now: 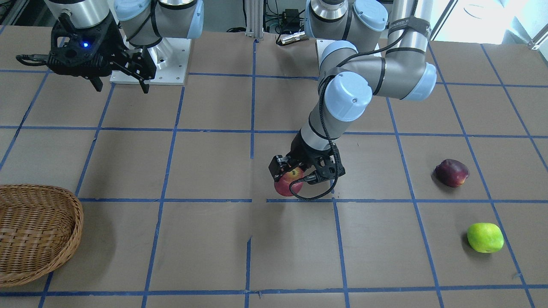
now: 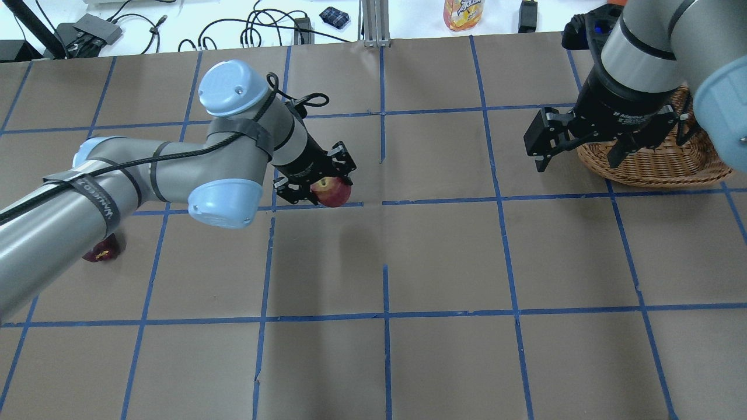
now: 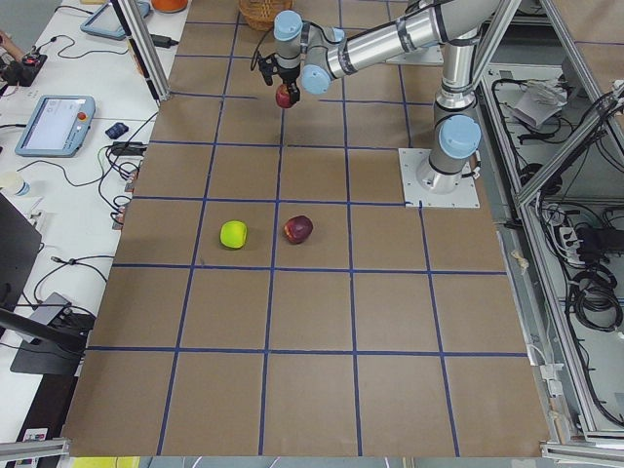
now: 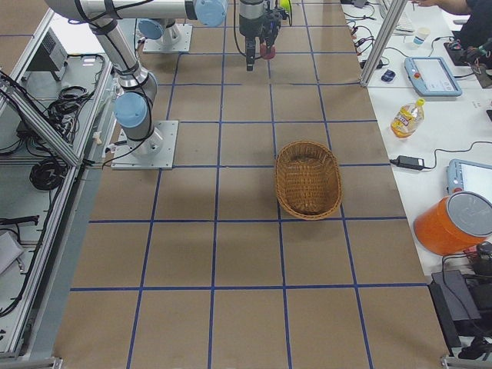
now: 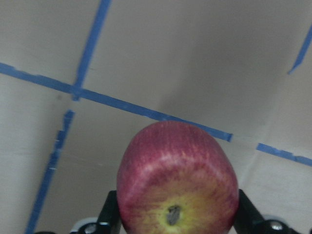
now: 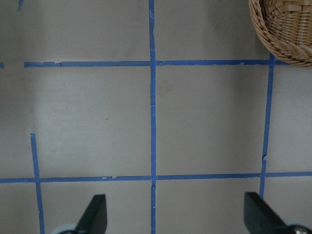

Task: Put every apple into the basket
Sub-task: 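Carry the red-yellow apple to the table center and release it, then move left gripper to dark red apple while right reaches red-yellow apple, then grasp the dark red apple with left gripper while right gripper grasps red-yellow apple, then carry red-yellow apple to basket with right while left carries dark apple centerward, then release the dark red apple at center while right gripper releases apple in basket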

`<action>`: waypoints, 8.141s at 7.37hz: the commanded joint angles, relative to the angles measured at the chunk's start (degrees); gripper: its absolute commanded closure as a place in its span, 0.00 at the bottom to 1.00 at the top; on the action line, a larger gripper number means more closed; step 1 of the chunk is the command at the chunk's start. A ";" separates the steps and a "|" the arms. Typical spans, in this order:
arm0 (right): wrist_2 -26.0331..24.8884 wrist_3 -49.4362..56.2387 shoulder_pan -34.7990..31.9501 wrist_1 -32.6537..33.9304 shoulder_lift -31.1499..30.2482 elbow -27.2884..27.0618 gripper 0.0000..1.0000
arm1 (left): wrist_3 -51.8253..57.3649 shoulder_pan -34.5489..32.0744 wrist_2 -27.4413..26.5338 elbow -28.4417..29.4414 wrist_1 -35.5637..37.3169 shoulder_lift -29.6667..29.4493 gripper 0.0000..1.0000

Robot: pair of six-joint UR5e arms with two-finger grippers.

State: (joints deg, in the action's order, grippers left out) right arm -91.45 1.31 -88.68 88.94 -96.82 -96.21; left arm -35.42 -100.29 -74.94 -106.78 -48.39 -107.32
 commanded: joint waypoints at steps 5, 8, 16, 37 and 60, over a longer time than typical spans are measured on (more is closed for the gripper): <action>0.14 -0.08 0.00 1.58 2.06 0.06 0.00 | -9.06 -4.30 1.55 4.99 13.38 -9.15 0.00; 1.10 -0.95 -0.26 5.01 7.32 1.89 0.00 | -5.91 0.06 1.29 5.88 11.21 -4.76 0.00; 2.16 -34.79 -19.24 20.90 32.02 14.65 0.00 | 62.78 43.19 -11.90 2.29 -14.01 9.32 0.00; 4.36 -25.02 -5.94 3.91 32.24 21.68 1.00 | 46.40 36.56 -16.47 -3.00 -11.59 5.60 1.00; -0.92 7.73 6.91 6.16 30.55 21.77 0.00 | 45.30 20.01 -12.07 13.09 -20.74 7.90 0.00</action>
State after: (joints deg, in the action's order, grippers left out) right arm -92.65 18.67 -74.30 95.32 -65.15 -74.52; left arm 3.39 -86.16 -86.64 -94.42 -63.82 -101.44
